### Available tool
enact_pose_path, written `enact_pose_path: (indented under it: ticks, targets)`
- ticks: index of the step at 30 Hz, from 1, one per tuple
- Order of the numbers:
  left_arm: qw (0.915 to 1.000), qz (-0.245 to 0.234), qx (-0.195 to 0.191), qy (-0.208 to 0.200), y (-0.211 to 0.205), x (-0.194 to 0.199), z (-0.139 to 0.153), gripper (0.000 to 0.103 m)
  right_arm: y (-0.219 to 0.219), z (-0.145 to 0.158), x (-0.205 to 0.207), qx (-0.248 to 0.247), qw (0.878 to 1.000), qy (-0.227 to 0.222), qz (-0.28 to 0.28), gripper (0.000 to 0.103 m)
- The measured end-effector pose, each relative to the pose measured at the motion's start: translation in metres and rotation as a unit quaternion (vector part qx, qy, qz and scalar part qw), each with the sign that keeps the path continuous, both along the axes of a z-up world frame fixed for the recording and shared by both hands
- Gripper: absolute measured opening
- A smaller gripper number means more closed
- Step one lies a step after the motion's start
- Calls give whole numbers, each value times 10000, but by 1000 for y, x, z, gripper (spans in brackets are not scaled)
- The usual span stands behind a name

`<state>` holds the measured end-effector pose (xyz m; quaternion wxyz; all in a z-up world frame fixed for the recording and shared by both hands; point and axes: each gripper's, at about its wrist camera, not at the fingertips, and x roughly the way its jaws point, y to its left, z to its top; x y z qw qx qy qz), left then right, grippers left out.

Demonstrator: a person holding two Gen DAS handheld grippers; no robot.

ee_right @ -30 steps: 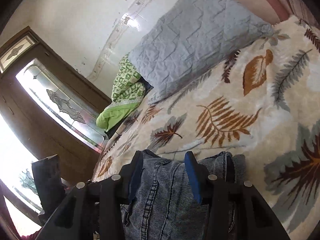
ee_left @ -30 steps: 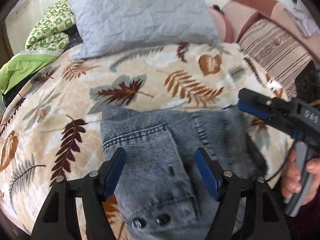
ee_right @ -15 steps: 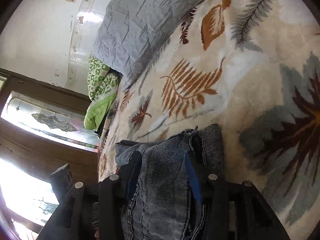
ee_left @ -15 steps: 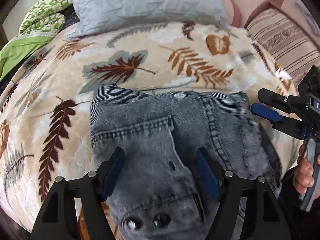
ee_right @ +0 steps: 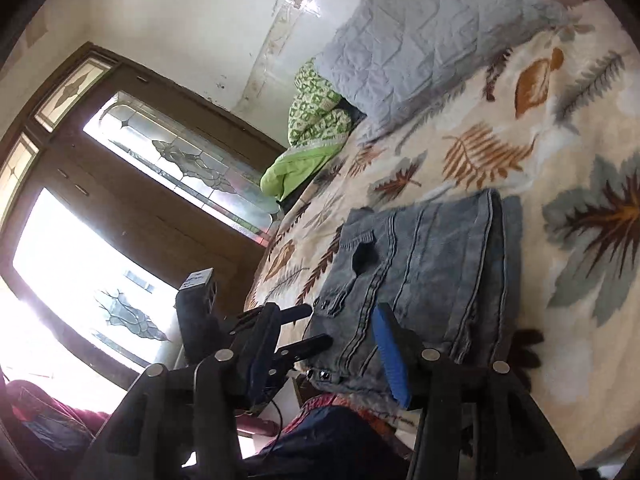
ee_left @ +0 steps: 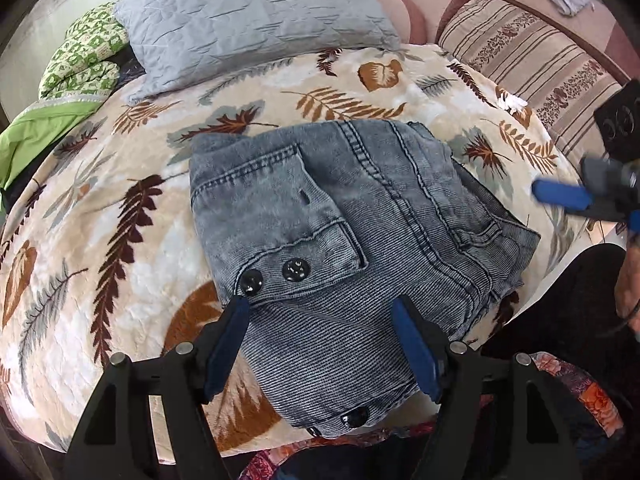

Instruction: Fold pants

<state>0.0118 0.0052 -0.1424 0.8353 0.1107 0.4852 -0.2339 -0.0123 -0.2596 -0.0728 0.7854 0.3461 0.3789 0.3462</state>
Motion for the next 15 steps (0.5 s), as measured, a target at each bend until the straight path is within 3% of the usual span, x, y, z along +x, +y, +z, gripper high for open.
enact_pose_path:
  ticks: [5,7,9,15]
  targets:
    - [9995,3,-8,319,4,7,-22,79,22,-44,16,-785,9920,978,-134,52]
    - [9998,-14,8,215,3,4,-30,81,23,-67,24,-836,9863,1419,-140,52]
    - [9999,-78,92,21,0,-2,-31,81,18,-73,27,-661,9867,1473,-168,51]
    - [9997,24,-133,222,8,1,-18,81,11,-74,28,-428,9875,1505,-189,51]
